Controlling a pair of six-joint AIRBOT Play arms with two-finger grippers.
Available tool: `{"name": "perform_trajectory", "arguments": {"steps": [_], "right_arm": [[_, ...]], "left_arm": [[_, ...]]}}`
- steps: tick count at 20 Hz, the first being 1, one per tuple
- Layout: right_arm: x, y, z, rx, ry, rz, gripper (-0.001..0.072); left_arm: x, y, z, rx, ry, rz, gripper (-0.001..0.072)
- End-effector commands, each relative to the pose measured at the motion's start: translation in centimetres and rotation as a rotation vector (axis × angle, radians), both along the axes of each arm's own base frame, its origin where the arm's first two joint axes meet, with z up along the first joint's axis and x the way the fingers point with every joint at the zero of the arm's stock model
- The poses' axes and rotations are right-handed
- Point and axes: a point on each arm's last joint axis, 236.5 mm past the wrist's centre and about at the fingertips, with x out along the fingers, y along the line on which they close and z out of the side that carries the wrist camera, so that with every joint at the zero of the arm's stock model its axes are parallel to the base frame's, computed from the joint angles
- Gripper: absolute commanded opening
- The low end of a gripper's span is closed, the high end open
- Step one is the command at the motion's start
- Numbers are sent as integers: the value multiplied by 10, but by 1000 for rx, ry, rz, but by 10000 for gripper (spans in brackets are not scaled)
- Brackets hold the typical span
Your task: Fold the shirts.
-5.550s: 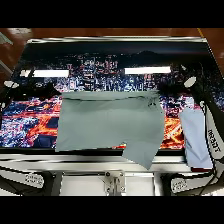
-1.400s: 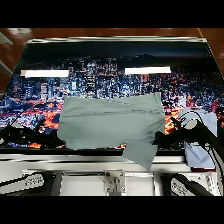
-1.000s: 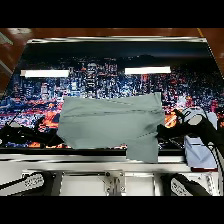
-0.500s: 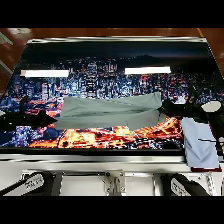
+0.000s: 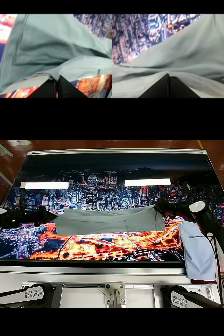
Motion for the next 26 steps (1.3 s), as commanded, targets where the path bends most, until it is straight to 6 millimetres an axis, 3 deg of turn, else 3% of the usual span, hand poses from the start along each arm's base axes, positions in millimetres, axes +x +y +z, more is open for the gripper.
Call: {"name": "perform_trajectory", "arguments": {"steps": [1, 4, 9, 21, 22, 23, 24, 25, 26], "right_arm": [[22, -7, -15, -41, -12, -25, 69], [26, -17, -28, -87, -8, -37, 69], [38, -31, -40, -124, -26, -89, 69], [42, -36, -61, -112, 7, -134, 70], [41, -35, -63, -110, 15, -131, 73], [41, -35, -63, -111, 15, -130, 128], [41, -35, -63, -116, 11, -123, 368], [41, -38, -59, -131, -2, -108, 596], [39, -41, -51, -159, -22, -77, 599]], "left_arm": [[35, -11, -4, -14, -16, -31, 34], [47, -18, -28, -30, 28, -54, 34], [44, -18, -66, -66, 128, -34, 34], [52, -15, -79, -35, 122, -5, 34], [53, -17, -80, -30, 119, -4, 61], [54, -19, -80, -28, 118, -7, 218], [54, -19, -79, -31, 118, -7, 395], [54, -19, -77, -40, 123, 0, 524], [54, -18, -71, -45, 115, -11, 539]]}}
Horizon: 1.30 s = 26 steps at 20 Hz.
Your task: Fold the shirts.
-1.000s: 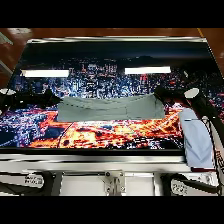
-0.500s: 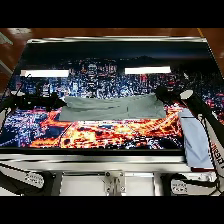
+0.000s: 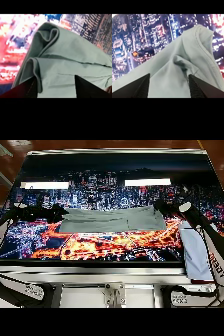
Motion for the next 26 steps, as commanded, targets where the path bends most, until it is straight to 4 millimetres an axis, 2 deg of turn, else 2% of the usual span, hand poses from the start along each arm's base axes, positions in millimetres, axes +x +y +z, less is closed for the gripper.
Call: {"name": "perform_trajectory", "arguments": {"steps": [1, 3, 4, 6, 8, 10, 12, 16, 20, 23, 24, 25, 26], "right_arm": [[-5, -12, 18, -81, -36, 75, 599], [-18, -38, 32, -177, -25, 107, 598], [-28, -53, 32, -201, 17, 103, 599], [-54, -78, 21, -199, 139, 95, 599], [-67, -84, 7, -134, 210, 72, 599], [-72, -76, -11, -58, 261, 69, 599], [-71, -60, -31, 16, 298, 80, 599], [-74, -30, -69, 77, 372, 135, 599], [-53, -4, -67, 66, 344, 216, 598], [-44, 10, -61, 92, 358, 243, 595], [-46, 13, -63, 116, 387, 239, 537], [-49, 15, -67, 129, 411, 245, 415], [-51, 17, -70, 139, 428, 250, 258]], "left_arm": [[4, 2, 14, -10, -24, -11, 538], [14, 7, 40, 6, -95, -32, 529], [20, 10, 57, 22, -141, -34, 529], [34, 14, 97, 58, -245, -43, 529], [40, 14, 132, 83, -324, -46, 529], [38, 14, 158, 100, -378, -47, 529], [30, 9, 176, 101, -404, -68, 529], [-1, -18, 196, 59, -394, -188, 521], [-12, -50, 209, 51, -420, -263, 520], [-17, -73, 208, 42, -422, -313, 521], [-18, -80, 209, 39, -425, -327, 521], [-20, -87, 209, 36, -425, -342, 521], [-22, -93, 209, 33, -425, -356, 520]]}}
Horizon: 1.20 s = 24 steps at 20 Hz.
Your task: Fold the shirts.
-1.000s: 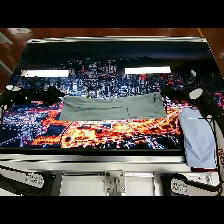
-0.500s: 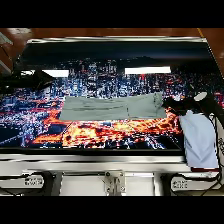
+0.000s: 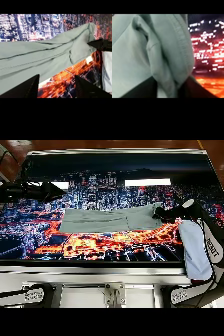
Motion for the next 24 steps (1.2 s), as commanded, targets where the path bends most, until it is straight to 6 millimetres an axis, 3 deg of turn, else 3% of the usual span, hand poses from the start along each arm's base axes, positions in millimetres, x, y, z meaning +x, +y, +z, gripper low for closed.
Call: {"name": "perform_trajectory", "arguments": {"steps": [1, 2, 3, 5, 6, 8, 10, 14, 17, 22, 24], "right_arm": [[-5, 14, -3, 48, 59, 18, 85], [-5, 15, 2, 51, 52, 30, 73], [-5, 17, 12, 57, 38, 63, 70], [-1, 21, 44, 65, -11, 105, 70], [2, 26, 66, 81, -47, 110, 70], [7, 35, 111, 116, -137, 105, 69], [5, 42, 155, 141, -217, 96, 69], [-23, 52, 215, 157, -270, 113, 69], [-43, 56, 251, 167, -301, 91, 69], [-66, 61, 283, 173, -338, 90, 69], [-73, 63, 291, 172, -348, 95, 69]], "left_arm": [[-8, -24, 2, 0, -3, -55, 521], [-9, -30, 1, 0, -3, -68, 520], [-9, -35, 0, 1, -6, -74, 456], [-3, -48, -3, 6, -28, -63, 81], [3, -57, -6, 9, -46, -47, 48], [15, -86, -18, 15, -70, -27, 46], [15, -127, -43, 13, -38, -45, 35], [-17, -213, -113, 42, 69, -156, 35], [-41, -250, -147, 71, 107, -220, 34], [-40, -289, -147, -57, 150, -126, 34], [-57, -313, -152, -125, 226, -127, 34]]}}
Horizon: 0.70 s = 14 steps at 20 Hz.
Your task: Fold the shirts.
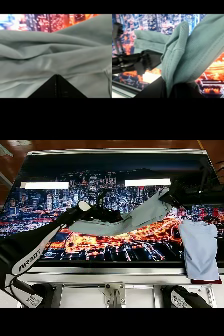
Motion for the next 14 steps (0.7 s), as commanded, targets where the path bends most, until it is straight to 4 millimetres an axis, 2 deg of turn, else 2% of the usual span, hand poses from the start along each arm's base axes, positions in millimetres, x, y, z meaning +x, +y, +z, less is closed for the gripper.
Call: {"name": "perform_trajectory", "arguments": {"steps": [1, 3, 4, 5, 7, 8, 10, 12, 14], "right_arm": [[-16, 4, 18, 7, -13, -1, 69], [-21, 5, 24, 8, -22, -2, 69], [-24, 5, 27, 8, -24, 0, 69], [-27, 6, 29, 8, -24, 3, 69], [-32, 9, 27, 6, -3, 12, 69], [-32, 13, 22, -24, -1, 19, 69], [-26, 30, 16, -91, -37, 31, 69], [-9, 69, 23, -99, -142, 56, 69], [9, 117, 31, -45, -243, 76, 69]], "left_arm": [[-25, -43, -8, -105, 128, 26, 34], [-48, -60, -22, -113, 217, 11, 34], [-53, -63, -29, -106, 234, 8, 34], [-52, -62, -31, -103, 235, 10, 33], [-30, -47, -19, -120, 203, 46, 32], [-11, -33, -3, -137, 163, 72, 31], [26, 8, 44, -178, 74, 135, 31], [57, 71, 111, -206, -54, 194, 31], [72, 141, 178, -202, -200, 263, 32]]}}
